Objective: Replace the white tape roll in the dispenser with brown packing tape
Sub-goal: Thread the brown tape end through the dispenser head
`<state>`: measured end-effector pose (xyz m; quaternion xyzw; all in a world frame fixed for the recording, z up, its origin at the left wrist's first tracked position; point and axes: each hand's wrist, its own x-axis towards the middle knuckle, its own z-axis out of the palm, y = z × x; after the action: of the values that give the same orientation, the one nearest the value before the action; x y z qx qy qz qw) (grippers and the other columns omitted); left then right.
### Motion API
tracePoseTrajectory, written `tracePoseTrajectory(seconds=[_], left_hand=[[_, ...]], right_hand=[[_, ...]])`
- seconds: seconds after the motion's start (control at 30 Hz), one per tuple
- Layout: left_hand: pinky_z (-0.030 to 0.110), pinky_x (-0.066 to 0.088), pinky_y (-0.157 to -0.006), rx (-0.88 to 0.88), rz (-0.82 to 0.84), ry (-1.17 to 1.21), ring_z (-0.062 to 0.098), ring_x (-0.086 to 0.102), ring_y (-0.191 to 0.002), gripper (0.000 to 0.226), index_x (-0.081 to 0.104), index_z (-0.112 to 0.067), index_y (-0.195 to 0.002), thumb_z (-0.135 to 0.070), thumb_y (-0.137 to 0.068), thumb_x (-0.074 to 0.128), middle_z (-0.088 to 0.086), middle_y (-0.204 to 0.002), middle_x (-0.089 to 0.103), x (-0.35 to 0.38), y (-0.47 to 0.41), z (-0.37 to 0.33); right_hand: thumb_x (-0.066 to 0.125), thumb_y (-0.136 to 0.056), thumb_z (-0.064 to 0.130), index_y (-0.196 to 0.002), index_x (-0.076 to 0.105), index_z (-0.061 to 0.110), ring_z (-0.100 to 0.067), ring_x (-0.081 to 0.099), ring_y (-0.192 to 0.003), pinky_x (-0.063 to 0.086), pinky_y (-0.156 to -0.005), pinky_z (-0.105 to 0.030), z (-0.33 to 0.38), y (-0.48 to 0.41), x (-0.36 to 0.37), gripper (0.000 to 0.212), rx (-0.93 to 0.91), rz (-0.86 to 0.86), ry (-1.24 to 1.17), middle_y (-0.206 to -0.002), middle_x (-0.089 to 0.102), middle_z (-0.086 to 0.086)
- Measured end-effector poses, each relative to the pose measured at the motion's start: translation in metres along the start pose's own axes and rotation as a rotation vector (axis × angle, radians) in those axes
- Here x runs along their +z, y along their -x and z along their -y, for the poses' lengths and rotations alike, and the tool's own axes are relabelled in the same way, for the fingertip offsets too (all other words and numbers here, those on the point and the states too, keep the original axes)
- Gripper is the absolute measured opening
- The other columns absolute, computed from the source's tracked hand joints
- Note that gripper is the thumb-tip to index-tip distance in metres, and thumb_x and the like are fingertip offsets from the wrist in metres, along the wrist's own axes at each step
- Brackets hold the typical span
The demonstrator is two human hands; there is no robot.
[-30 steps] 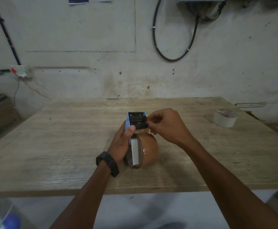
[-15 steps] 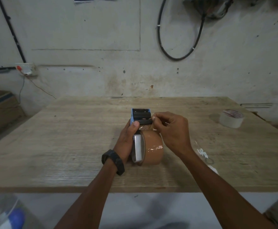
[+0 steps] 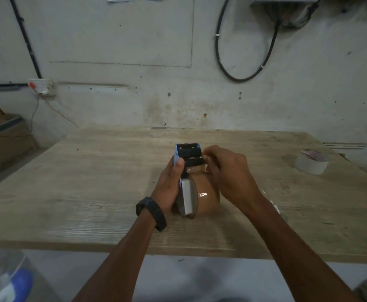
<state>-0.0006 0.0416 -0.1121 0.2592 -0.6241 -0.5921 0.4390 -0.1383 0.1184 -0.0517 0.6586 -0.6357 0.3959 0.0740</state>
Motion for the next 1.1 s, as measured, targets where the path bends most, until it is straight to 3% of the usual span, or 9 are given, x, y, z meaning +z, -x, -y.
tracePoseTrajectory(seconds=[0.13,0.23,0.3,0.47,0.57,0.7,0.83,0.97,1.1], left_hand=[[0.043,0.054,-0.097,0.026,0.017,-0.085,0.016,0.070,-0.107,0.061,0.055,-0.041,-0.130,-0.075,-0.079,0.049,-0.004,-0.117,0.072,0.002,-0.002,0.001],[0.014,0.053,-0.080,0.071,-0.009,-0.139,-0.005,0.068,-0.097,0.040,0.053,-0.045,-0.123,-0.060,-0.087,0.044,-0.024,-0.104,0.073,0.006,0.000,0.000],[0.008,0.050,-0.076,0.088,-0.030,-0.157,-0.009,0.066,-0.096,0.038,0.053,-0.046,-0.120,-0.060,-0.086,0.045,-0.029,-0.101,0.071,0.008,0.002,-0.002],[0.014,0.051,-0.076,0.036,-0.008,-0.121,-0.004,0.068,-0.094,0.037,0.055,-0.043,-0.120,-0.056,-0.087,0.042,-0.013,-0.109,0.070,0.007,0.004,-0.005],[0.034,0.053,-0.083,-0.022,-0.037,-0.069,0.012,0.072,-0.091,0.053,0.061,-0.035,-0.117,-0.069,-0.080,0.043,-0.002,-0.104,0.075,0.006,0.004,-0.004],[0.057,0.050,-0.099,-0.077,-0.028,-0.068,0.030,0.071,-0.102,0.067,0.067,-0.032,-0.114,-0.081,-0.074,0.046,0.008,-0.110,0.075,0.006,0.004,-0.003],[0.054,0.052,-0.098,-0.064,-0.024,-0.109,0.030,0.071,-0.102,0.067,0.066,-0.029,-0.114,-0.078,-0.074,0.046,0.009,-0.112,0.074,0.006,0.005,-0.003],[0.043,0.055,-0.087,-0.049,-0.036,-0.123,0.031,0.071,-0.096,0.065,0.067,-0.027,-0.106,-0.076,-0.070,0.044,0.013,-0.106,0.075,0.009,0.006,-0.005],[0.038,0.056,-0.082,-0.016,-0.080,-0.123,0.032,0.072,-0.093,0.076,0.070,-0.016,-0.106,-0.076,-0.068,0.043,0.019,-0.105,0.074,0.007,0.007,-0.005]], right_hand=[[0.060,-0.095,0.013,-0.102,0.074,0.016,-0.011,0.066,-0.076,0.055,-0.073,-0.026,0.003,-0.003,-0.009,0.016,0.094,0.014,0.068,-0.090,0.075,-0.002],[0.059,-0.096,0.015,-0.099,0.072,0.017,-0.008,0.061,-0.082,0.045,-0.070,-0.019,0.010,-0.003,0.001,0.013,0.276,-0.069,-0.011,-0.091,0.070,0.003],[0.058,-0.097,0.013,-0.096,0.069,0.016,-0.008,0.060,-0.081,0.040,-0.065,-0.016,0.013,0.000,0.008,0.012,0.318,-0.124,-0.056,-0.089,0.067,0.004],[0.059,-0.094,0.007,-0.092,0.073,0.011,-0.007,0.060,-0.073,0.045,-0.070,-0.009,0.018,0.011,0.015,0.015,0.151,-0.301,-0.036,-0.085,0.072,0.000],[0.065,-0.089,0.000,-0.093,0.075,0.007,-0.004,0.058,-0.073,0.039,-0.072,-0.001,0.020,0.014,0.019,0.012,0.011,-0.389,-0.037,-0.085,0.073,-0.003],[0.069,-0.083,-0.007,-0.090,0.074,0.001,-0.015,0.066,-0.074,0.041,-0.075,-0.009,0.007,0.015,0.025,0.012,-0.125,-0.389,0.019,-0.085,0.073,-0.010],[0.064,-0.086,-0.001,-0.091,0.073,0.000,-0.018,0.067,-0.074,0.044,-0.075,-0.014,-0.005,0.014,0.022,0.010,-0.235,-0.378,0.075,-0.086,0.073,-0.012],[0.070,-0.083,-0.007,-0.090,0.074,0.000,-0.007,0.058,-0.070,0.040,-0.072,-0.004,-0.006,0.018,0.026,0.011,-0.122,-0.475,-0.071,-0.082,0.072,-0.007],[0.068,-0.085,-0.010,-0.087,0.073,0.001,-0.001,0.055,-0.075,0.039,-0.075,-0.005,-0.007,0.021,0.030,0.012,-0.118,-0.490,-0.194,-0.083,0.069,-0.003]])
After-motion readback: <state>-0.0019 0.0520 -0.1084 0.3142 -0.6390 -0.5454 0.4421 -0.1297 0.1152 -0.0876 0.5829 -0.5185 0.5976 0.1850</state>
